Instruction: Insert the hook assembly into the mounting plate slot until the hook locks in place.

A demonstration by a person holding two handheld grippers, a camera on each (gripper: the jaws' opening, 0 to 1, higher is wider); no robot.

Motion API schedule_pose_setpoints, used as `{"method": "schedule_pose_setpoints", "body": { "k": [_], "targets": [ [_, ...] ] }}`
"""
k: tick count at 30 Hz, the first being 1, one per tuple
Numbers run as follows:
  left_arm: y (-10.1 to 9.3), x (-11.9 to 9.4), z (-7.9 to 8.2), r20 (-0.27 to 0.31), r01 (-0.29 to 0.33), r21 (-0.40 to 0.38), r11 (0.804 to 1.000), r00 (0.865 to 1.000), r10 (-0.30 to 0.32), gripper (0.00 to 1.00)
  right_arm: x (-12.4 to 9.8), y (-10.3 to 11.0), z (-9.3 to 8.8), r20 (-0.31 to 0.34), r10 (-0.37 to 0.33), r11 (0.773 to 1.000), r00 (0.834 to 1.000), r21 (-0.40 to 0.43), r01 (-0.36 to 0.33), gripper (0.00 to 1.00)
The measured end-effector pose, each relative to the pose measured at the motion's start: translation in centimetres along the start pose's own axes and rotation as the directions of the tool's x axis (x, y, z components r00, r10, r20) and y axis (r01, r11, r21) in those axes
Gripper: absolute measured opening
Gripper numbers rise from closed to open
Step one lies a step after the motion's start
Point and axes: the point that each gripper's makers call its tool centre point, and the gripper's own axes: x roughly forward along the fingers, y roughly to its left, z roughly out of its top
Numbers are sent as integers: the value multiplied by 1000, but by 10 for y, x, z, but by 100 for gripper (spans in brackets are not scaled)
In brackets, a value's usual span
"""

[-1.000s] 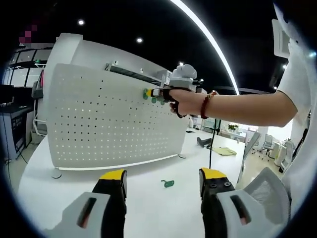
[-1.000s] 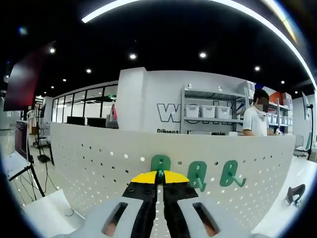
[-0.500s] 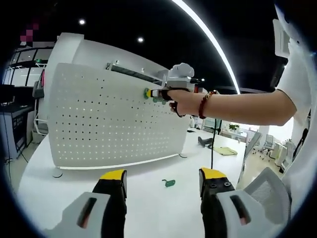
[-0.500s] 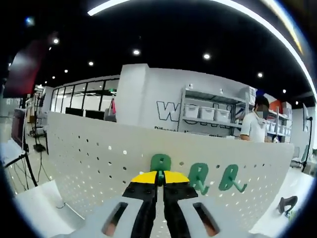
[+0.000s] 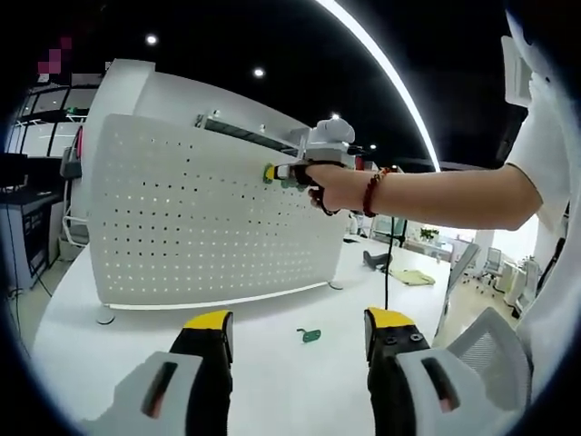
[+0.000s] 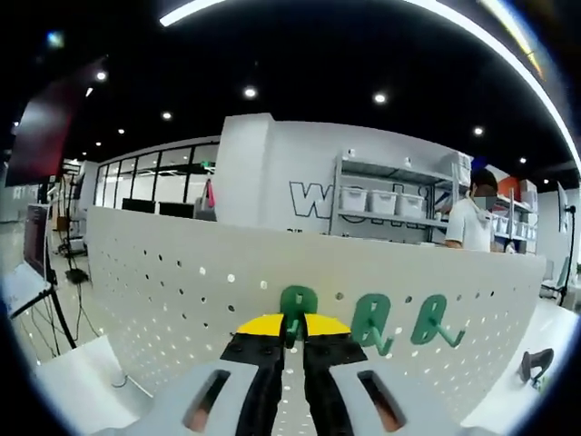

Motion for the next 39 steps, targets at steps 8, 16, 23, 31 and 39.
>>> {"method": "schedule_pose_setpoints", "body": {
  "k": [8,16,23,31,39],
  "targets": [
    [-5,2,3,-6,8,8,1000,1000,-8,60,-8,-2,-4,-11,24,999,1000,38,-24,12],
    [-14,3,6,-4,18,13,1000,1000,-18,60,-21,-3,-1,-3,45,999,999,31,-45,12],
    [-25,1,8,-9,22,-29,999,1000,-22,58,-44,-5,-4,4,57,998,998,38,-57,12],
    [-41,3,3,-40,23,-17,1000,999,-23,57,-71,-12,-28,-32,76,996,997,50,-74,11],
    [-55,2,-1,-58,17,-14,1000,998,-18,57,-99,-34,-66,-82,66,992,994,116,-56,11]
  ]
}}
